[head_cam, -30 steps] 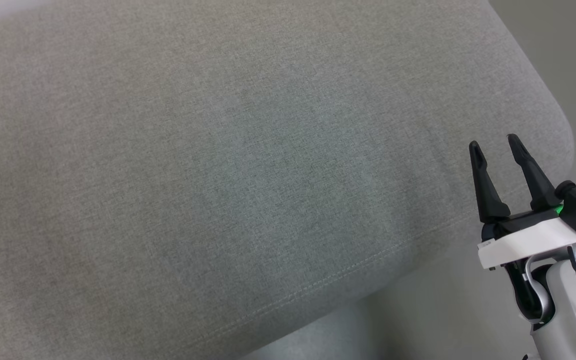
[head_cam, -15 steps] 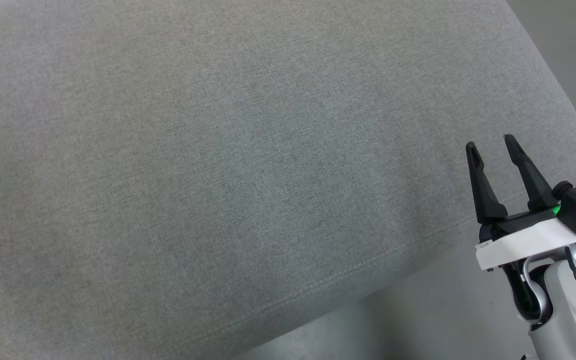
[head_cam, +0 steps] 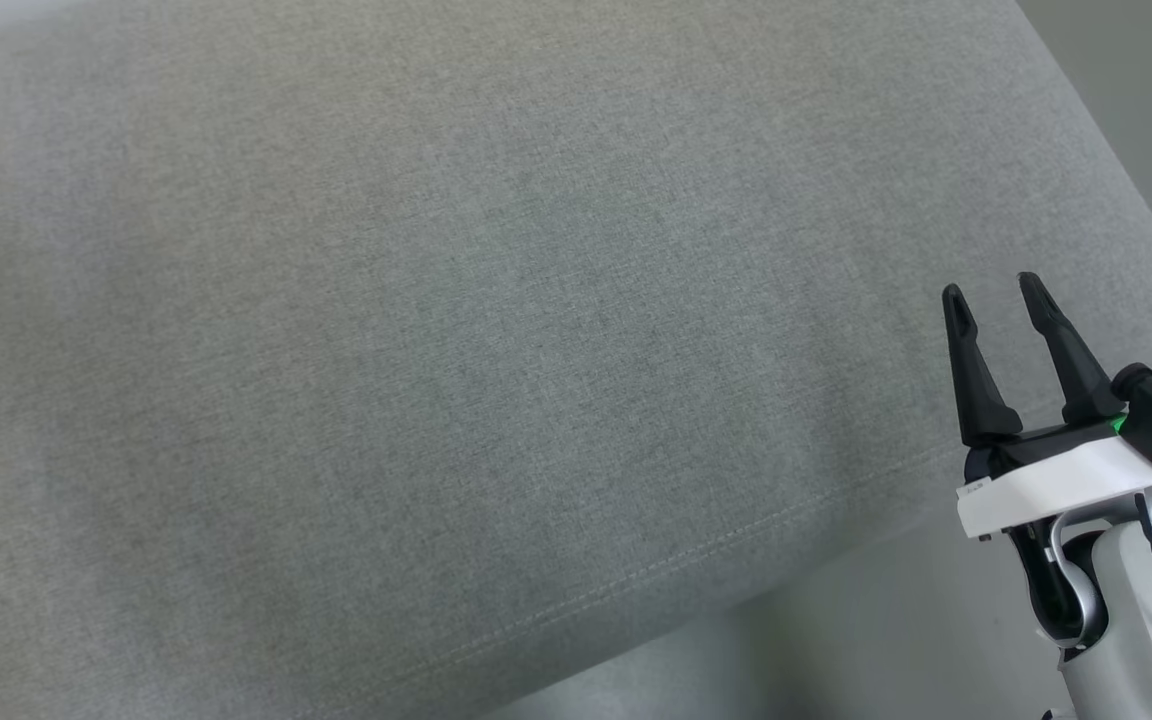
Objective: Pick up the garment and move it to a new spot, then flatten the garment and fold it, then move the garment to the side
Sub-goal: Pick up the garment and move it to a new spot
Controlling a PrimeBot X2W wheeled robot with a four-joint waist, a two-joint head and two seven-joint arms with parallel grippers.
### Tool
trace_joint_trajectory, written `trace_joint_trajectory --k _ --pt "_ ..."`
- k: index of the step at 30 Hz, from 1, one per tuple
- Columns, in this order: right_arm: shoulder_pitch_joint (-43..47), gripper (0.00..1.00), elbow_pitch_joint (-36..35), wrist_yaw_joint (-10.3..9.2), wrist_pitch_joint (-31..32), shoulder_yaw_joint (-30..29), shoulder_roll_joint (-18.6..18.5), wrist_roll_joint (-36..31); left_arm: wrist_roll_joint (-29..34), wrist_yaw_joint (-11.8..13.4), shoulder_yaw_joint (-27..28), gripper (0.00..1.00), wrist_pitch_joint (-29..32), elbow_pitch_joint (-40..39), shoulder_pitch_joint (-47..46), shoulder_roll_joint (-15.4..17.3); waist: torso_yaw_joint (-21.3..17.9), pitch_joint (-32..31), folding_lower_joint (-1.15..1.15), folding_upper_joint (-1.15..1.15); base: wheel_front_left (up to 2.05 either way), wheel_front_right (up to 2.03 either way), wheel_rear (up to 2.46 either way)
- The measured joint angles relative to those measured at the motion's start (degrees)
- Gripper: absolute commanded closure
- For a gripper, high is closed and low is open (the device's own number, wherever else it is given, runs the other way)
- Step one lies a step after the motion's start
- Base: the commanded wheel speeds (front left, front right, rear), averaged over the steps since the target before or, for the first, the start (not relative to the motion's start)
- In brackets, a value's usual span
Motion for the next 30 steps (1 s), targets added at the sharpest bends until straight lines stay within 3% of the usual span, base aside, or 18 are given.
trace_joint_trajectory --k 3,8,17,25,30 --pt "0.1 0.0 0.4 0.0 0.0 -0.1 0.0 0.0 1.5 -0.4 -2.8 1.0 -0.9 -1.6 -1.1 -0.2 0.8 -0.7 0.0 0.0 0.0 0.0 0.0" --pt "0.1 0.0 0.7 0.01 0.0 -0.1 0.0 -0.5 1.7 -3.7 -6.6 1.0 -1.3 -4.4 -3.8 -2.4 2.2 -2.4 0.0 0.0 0.0 0.0 0.0" --pt "0.1 0.0 1.1 0.23 0.0 1.1 0.4 -0.9 -2.5 -13.9 -11.3 1.0 2.8 -8.7 -7.3 -7.8 4.3 -6.4 0.0 0.0 0.0 0.0 0.0" --pt "0.4 0.0 1.3 0.51 0.0 1.6 0.8 -0.9 -12.6 -14.7 -15.5 1.0 10.2 -13.7 -7.6 -15.5 4.7 -9.1 0.0 0.0 0.0 0.0 0.0" --pt "0.7 0.0 1.3 0.51 0.0 1.3 0.8 -0.9 -17.4 -14.6 -21.9 1.0 14.8 -18.1 -4.9 -19.9 4.3 -9.9 0.0 0.0 0.0 0.0 0.0"
